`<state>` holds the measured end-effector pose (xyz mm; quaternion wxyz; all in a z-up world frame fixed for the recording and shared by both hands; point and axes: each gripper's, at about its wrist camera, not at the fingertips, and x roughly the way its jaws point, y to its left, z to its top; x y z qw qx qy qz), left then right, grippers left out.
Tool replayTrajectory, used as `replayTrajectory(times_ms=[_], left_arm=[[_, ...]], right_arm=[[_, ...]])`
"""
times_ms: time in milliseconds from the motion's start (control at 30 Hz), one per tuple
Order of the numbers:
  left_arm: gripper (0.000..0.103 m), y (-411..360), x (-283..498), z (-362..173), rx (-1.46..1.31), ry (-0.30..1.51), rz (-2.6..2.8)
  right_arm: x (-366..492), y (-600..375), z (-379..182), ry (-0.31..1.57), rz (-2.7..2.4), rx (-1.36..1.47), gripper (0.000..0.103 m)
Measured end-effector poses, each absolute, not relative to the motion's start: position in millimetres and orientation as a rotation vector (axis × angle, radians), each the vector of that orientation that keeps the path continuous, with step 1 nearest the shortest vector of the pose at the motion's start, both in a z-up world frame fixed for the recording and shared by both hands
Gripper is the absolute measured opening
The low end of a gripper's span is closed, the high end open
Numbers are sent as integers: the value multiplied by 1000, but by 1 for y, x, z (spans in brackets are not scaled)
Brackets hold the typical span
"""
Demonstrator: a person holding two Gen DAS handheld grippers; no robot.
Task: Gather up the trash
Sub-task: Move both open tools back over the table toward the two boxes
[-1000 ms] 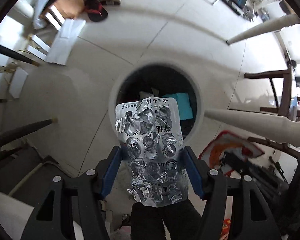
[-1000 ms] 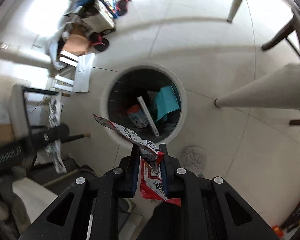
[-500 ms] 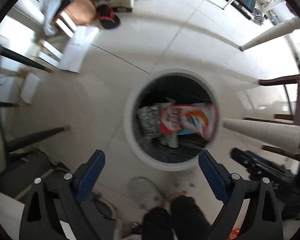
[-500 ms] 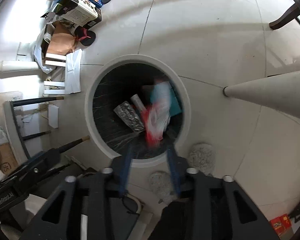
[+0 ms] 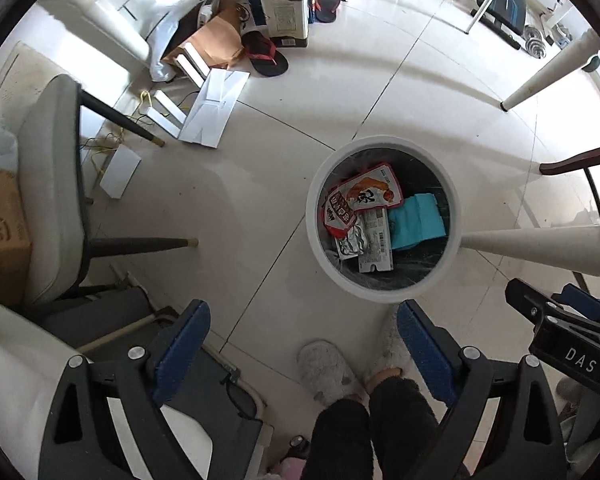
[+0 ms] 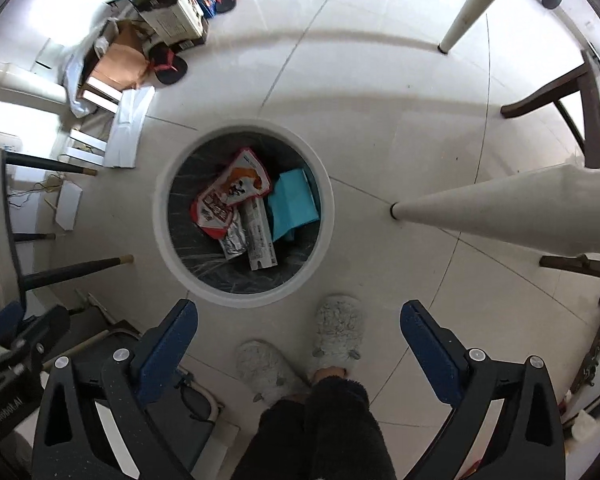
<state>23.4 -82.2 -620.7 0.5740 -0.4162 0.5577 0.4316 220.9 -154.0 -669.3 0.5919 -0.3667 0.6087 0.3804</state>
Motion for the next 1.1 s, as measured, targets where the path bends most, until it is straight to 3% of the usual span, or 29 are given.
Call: replayTrajectory(times_ms=[500,1100], left_arm=[[95,-109,6,-512,-967,1282,1034],[95,-123,-1,-327,-867,1135,1048]], right_arm=[[201,-182,-530,1377,926,-815,102],[186,-198,-325,1349,1068,-724,103]])
